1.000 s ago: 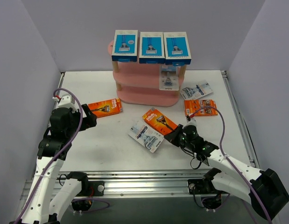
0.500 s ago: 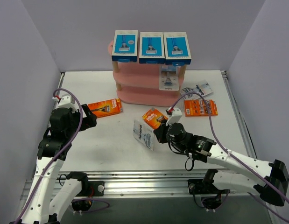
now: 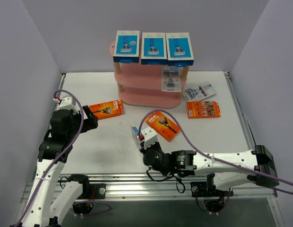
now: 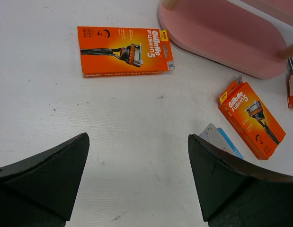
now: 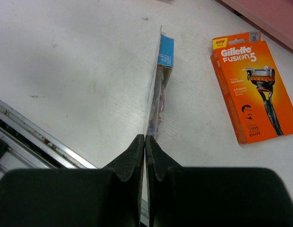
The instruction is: Place and organize the shaving razors onto the shelf
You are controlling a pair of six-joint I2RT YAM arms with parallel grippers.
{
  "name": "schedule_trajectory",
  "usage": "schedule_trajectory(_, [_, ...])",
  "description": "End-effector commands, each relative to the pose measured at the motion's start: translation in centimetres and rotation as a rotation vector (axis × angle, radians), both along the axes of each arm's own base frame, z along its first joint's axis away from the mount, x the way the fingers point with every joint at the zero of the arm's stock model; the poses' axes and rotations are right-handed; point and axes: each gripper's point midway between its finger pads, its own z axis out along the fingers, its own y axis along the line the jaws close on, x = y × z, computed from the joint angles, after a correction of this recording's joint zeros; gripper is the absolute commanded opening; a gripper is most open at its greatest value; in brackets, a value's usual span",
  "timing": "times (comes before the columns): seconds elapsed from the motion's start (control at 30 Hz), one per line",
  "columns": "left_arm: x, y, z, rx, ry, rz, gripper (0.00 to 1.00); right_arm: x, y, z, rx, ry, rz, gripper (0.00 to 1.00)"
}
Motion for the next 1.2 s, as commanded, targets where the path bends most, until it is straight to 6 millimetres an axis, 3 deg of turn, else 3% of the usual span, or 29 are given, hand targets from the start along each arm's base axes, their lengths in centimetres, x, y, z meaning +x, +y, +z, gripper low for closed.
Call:
schedule_trajectory(0.0, [0.5, -0.2, 2.1, -0.003, -0.077, -0.013, 0.94, 0.2, 0.4, 1.8, -0.049, -0.1, -0.041, 0.0])
schedule_trajectory(0.37, [0.4, -0.1, 2.2, -0.002, -0.08, -0.007, 0.94, -3.2, 3.9, -2.1, -0.181, -0.078, 0.097, 0.0])
schedule_trajectory(0.73, [0.4, -0.1, 2.2, -0.001, -0.08, -0.007, 0.94, -4.8, 6.2, -4.2, -0.228, -0.059, 0.174, 0.01])
schedule_trajectory(1.0, [0.4, -0.1, 2.2, -0.002, -0.082, -0.007, 0.94, -5.7, 7.4, -5.1, -0.197, -0.027, 0.213, 0.17])
schedule_trajectory(1.17, [0.4, -0.1, 2.2, -0.002, -0.08, -0.009, 0.94, -5.9, 7.5, -4.2, -0.14, -0.02, 0.217, 0.34])
